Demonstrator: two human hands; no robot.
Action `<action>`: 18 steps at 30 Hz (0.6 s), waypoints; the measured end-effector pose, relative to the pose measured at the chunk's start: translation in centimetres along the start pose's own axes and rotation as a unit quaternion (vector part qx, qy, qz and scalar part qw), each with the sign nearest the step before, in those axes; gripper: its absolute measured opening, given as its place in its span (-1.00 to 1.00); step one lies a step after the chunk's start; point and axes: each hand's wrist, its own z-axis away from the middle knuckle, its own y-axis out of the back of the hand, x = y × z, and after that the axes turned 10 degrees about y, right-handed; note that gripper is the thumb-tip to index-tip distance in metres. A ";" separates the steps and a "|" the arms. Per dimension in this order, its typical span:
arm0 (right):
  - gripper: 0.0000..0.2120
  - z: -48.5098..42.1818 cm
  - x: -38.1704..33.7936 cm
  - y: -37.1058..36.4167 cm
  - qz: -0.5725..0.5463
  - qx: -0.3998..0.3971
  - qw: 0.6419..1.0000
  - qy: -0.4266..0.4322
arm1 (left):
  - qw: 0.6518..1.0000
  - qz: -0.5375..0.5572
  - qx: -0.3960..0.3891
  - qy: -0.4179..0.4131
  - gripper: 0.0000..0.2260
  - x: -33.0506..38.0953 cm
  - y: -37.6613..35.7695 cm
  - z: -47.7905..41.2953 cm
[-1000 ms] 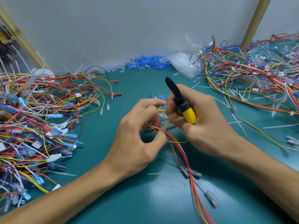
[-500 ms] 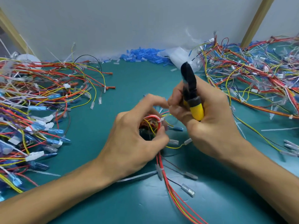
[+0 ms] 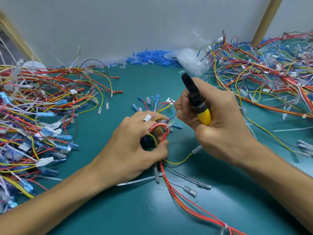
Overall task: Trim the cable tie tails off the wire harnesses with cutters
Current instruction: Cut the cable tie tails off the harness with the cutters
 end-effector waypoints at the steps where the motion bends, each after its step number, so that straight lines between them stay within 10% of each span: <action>1: -0.86 0.0 0.1 0.1 0.004 0.006 1.000 -0.002 | 0.999 -0.031 -0.004 -0.015 -0.94 -0.1 -0.1 0.1; 7: -0.84 -0.4 -0.1 0.2 0.005 0.013 0.999 -0.048 | 0.988 -0.141 -0.001 -0.056 -0.71 -0.4 -0.2 0.2; 14: -0.71 -1.3 -0.9 1.5 0.035 0.063 0.990 -0.121 | 0.991 0.012 0.121 -0.062 -0.67 -0.8 0.8 -0.1; 18: -0.71 -1.2 -1.3 1.4 0.025 -0.044 0.981 -0.188 | 0.986 0.064 0.146 -0.044 -0.64 -0.7 1.0 0.3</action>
